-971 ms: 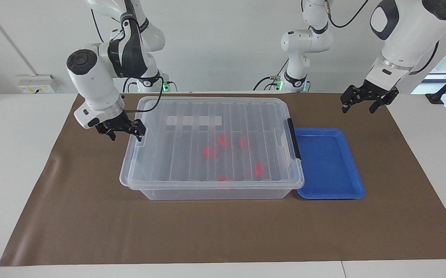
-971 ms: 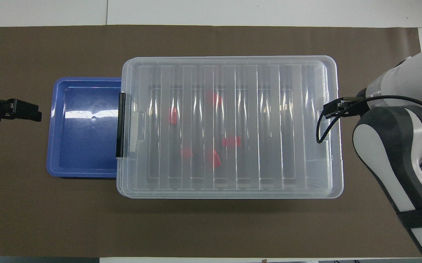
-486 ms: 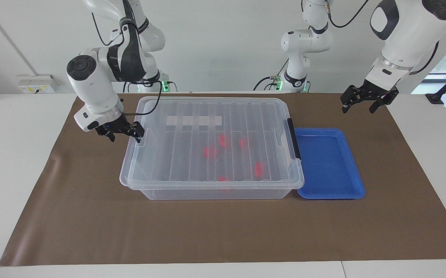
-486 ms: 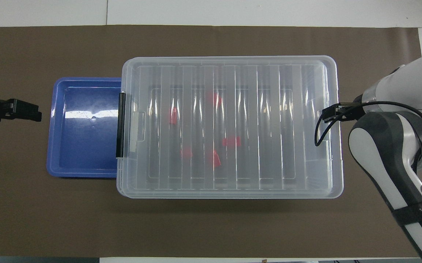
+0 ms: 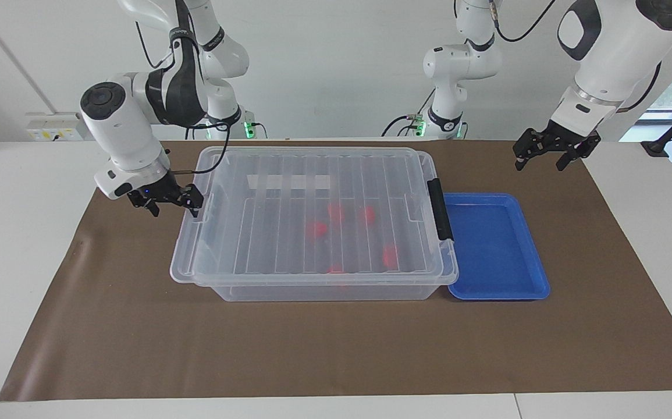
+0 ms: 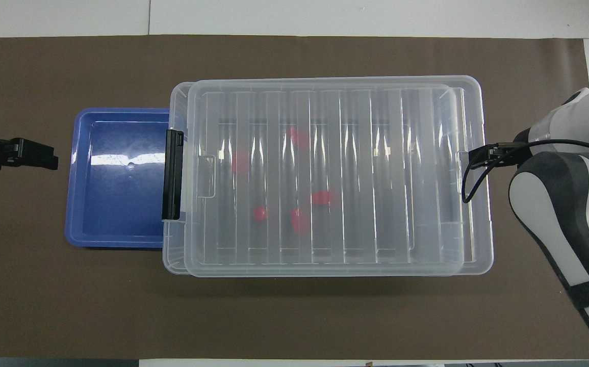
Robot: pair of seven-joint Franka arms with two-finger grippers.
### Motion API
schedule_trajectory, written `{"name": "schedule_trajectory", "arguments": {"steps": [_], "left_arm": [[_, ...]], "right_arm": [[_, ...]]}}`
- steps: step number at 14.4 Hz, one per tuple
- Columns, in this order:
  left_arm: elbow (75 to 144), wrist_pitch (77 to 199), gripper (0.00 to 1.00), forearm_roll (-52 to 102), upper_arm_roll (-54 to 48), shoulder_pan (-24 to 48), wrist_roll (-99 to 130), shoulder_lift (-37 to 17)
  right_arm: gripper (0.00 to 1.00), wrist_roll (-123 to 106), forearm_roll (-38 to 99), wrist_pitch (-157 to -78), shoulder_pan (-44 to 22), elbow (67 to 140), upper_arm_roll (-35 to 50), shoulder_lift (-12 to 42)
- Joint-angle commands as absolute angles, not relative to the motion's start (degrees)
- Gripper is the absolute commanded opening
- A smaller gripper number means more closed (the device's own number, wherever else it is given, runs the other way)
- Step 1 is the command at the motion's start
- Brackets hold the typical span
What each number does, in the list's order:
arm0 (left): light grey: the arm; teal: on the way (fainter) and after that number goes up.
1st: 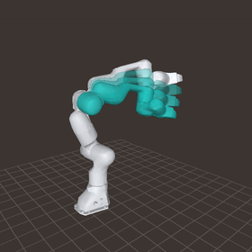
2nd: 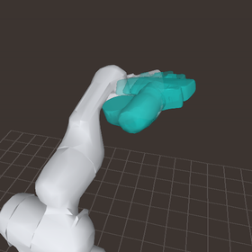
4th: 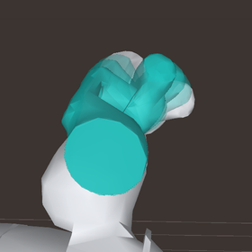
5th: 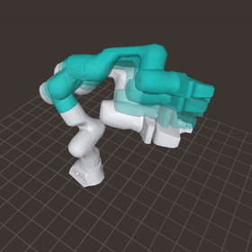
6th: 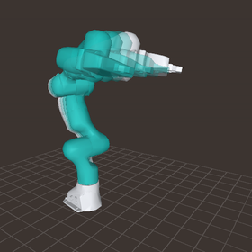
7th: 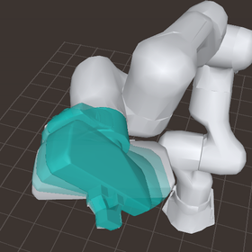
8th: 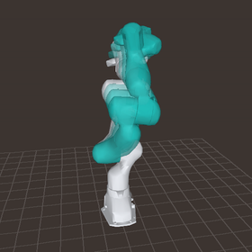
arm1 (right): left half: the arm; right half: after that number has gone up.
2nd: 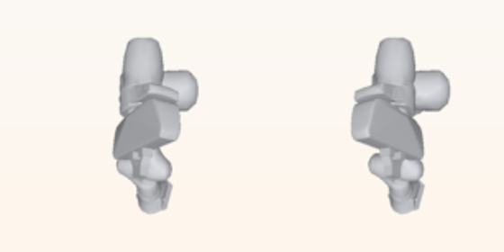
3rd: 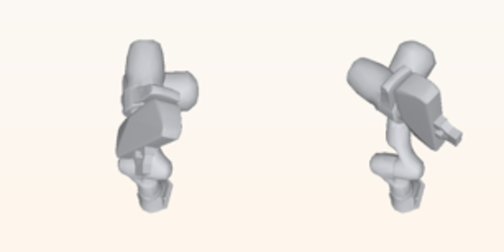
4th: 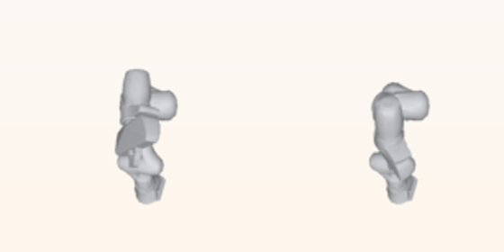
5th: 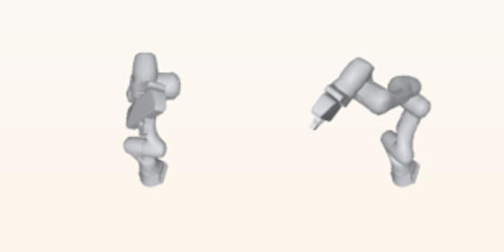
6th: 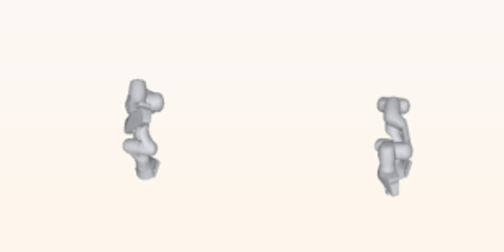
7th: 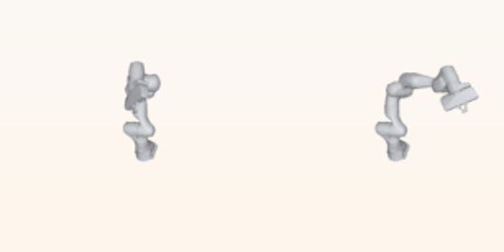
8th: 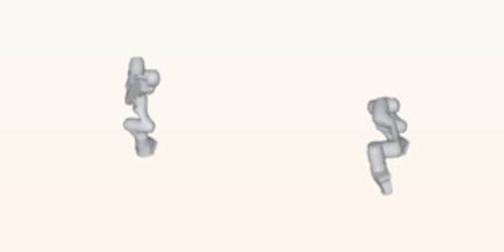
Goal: Place red block in blue tray from box
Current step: 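Slide the clear lid away from the blue tray with the right gripper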
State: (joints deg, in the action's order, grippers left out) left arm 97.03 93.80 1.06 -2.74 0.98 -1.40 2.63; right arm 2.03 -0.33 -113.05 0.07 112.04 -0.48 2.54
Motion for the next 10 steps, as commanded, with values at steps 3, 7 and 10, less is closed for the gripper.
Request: {"name": "schedule_trajectory", "arguments": {"steps": [3,7,10], "left_arm": [[96.86,93.08,1.00,1.32,-3.08,0.44,-1.85,2.90],[96.86,93.25,1.00,1.32,-3.08,0.88,-1.85,2.90],[96.77,93.60,1.00,1.32,-2.99,0.97,-1.93,2.81]], "right_arm": [[1.00,-4.56,0.00,-115.84,0.53,114.08,-3.95,1.58],[1.00,-7.90,0.00,-116.28,1.23,114.08,-5.54,1.76],[1.00,-10.89,0.00,-116.72,1.50,114.08,-7.11,2.02]]}}
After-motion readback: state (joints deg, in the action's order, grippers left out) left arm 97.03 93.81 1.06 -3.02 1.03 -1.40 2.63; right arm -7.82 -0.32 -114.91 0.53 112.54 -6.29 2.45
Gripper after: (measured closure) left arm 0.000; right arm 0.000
